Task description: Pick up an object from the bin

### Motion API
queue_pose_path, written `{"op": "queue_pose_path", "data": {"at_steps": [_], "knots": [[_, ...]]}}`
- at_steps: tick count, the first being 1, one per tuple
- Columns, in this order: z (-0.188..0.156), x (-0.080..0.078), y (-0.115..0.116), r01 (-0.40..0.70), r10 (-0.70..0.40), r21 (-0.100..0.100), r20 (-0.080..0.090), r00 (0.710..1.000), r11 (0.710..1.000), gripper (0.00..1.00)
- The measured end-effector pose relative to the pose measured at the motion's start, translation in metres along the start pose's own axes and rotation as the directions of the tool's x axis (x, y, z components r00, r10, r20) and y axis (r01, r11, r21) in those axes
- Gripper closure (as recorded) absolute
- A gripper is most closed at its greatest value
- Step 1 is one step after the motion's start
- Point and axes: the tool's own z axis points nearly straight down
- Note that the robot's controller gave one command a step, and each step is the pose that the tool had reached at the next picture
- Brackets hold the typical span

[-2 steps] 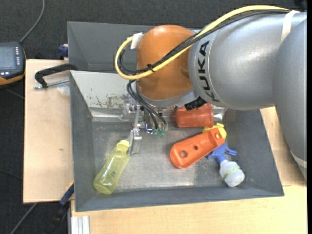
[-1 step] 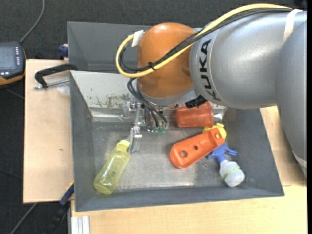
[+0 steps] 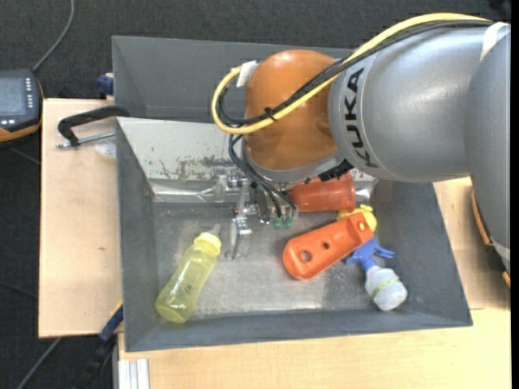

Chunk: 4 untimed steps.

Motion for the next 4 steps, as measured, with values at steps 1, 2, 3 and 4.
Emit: {"op": "queue_pose_path", "data": {"at_steps": [1, 2, 3, 4], "knots": [[0.024, 0.021, -0.034, 0.018, -0.018, 0.006, -0.006, 1.000, 1.000, 0.00], [0.019, -0.002, -0.062, 0.035, -0.035, -0.001, 0.005, 0.999, 0.999, 0.00], [0.048, 0.003, -0.084, -0.031, 0.031, 0.003, 0.002, 1.000, 1.000, 0.00], [0.045, -0.001, -0.102, 0.018, -0.018, 0.001, -0.001, 1.000, 1.000, 0.00]]}}
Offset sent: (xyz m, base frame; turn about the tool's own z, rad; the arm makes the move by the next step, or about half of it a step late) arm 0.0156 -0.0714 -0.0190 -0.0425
